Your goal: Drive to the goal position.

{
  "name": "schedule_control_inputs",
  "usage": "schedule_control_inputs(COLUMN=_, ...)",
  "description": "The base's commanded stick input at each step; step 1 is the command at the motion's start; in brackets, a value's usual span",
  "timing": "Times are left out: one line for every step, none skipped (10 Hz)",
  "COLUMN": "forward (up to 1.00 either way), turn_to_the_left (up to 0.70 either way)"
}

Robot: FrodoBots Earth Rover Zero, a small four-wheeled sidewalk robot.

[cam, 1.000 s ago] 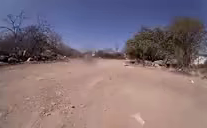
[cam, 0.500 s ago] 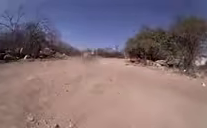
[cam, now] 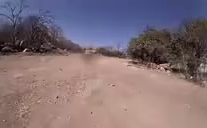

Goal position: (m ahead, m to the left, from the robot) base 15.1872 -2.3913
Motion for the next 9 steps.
schedule_control_inputs(forward=1.00, turn_to_the_left=0.00)
schedule_control_inputs(forward=1.00, turn_to_the_left=0.00)
schedule_control_inputs(forward=1.00, turn_to_the_left=0.00)
schedule_control_inputs(forward=1.00, turn_to_the_left=0.00)
schedule_control_inputs(forward=1.00, turn_to_the_left=0.00)
schedule_control_inputs(forward=1.00, turn_to_the_left=0.00)
schedule_control_inputs(forward=1.00, turn_to_the_left=0.00)
schedule_control_inputs(forward=1.00, turn_to_the_left=0.00)
schedule_control_inputs(forward=1.00, turn_to_the_left=0.00)
